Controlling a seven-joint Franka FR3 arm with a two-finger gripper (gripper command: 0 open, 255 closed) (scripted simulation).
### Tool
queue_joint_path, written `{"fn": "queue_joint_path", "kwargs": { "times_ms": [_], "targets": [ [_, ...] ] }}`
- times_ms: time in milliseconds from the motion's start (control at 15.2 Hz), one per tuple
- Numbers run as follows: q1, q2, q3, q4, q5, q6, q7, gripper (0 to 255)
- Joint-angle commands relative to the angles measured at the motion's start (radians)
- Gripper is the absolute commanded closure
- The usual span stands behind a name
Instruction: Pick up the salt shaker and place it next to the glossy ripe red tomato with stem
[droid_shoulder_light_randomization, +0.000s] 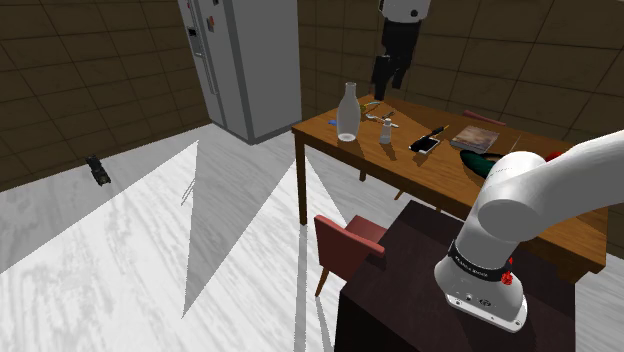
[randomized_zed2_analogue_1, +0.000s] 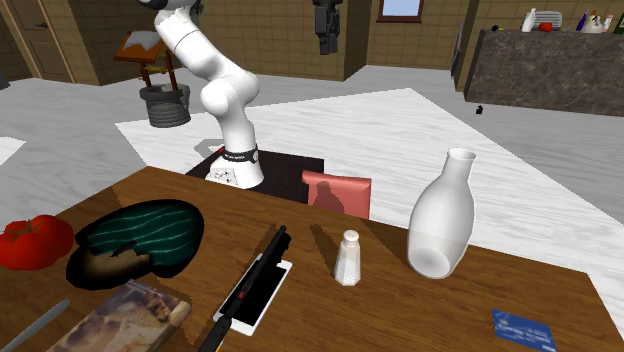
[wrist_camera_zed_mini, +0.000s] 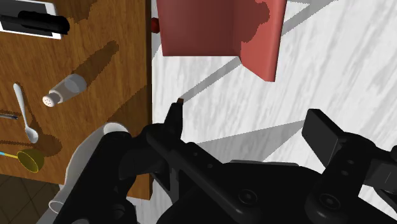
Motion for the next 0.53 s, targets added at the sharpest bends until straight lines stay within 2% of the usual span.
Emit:
{"fn": "queue_joint_path", "kwargs": {
  "times_ms": [0,462],
  "targets": [
    [0.000,0.000,0.000,0.000,0.000,0.000,0.000,0],
    [-0.035,0.097,-0.131,-0.043,-0.083,0.131,-0.142,0]
  ]
}}
